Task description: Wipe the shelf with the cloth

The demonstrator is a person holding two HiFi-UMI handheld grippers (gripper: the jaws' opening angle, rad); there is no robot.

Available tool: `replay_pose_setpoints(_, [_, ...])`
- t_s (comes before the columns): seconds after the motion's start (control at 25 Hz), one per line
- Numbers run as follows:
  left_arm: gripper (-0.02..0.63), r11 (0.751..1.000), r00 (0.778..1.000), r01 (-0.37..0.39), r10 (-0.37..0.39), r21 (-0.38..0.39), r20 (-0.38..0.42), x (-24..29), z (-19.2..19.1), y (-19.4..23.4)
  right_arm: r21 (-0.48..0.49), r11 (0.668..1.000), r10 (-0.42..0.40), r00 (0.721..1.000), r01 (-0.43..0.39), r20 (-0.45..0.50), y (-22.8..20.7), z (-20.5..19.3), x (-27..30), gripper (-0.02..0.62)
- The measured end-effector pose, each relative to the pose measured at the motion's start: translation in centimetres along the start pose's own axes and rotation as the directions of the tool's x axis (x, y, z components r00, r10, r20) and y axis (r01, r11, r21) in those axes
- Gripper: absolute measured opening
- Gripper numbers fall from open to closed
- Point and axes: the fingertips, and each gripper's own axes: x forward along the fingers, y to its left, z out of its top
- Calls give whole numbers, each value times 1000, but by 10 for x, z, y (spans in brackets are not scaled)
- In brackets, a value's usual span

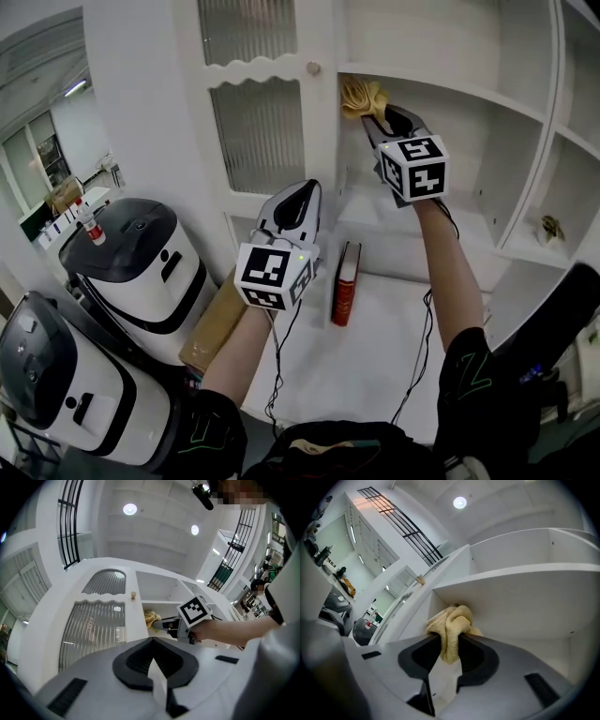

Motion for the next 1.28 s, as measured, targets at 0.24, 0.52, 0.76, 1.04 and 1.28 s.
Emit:
replay_pose_setpoints(0.24, [0, 1000, 1000, -4, 4, -4, 8, -3, -5, 7, 72, 997, 2, 1000, -3, 19, -9, 11, 26, 109])
replay_pose_setpoints(0.52, [0, 1000, 1000, 11, -11, -22, 23, -4, -7, 6, -10, 1000, 15, 999, -14, 30, 9, 16, 31, 107])
replay_pose_setpoints(0.76, [0, 999, 999, 24, -23, -29, 25, 0, -11, 1, -68, 996, 59, 996, -55, 67, 20, 33, 18, 103])
replay_pose_setpoints(1.04, [0, 999, 999, 41, -41, -31, 12, 5, -18, -10, -80, 993, 97, 987, -88, 124, 31, 44, 2, 101])
replay_pose_setpoints(1.28, [0, 999, 999, 45, -45, -30, 3, 8, -23, -13, -127, 985, 137, 971, -113, 198, 44, 55, -15, 100])
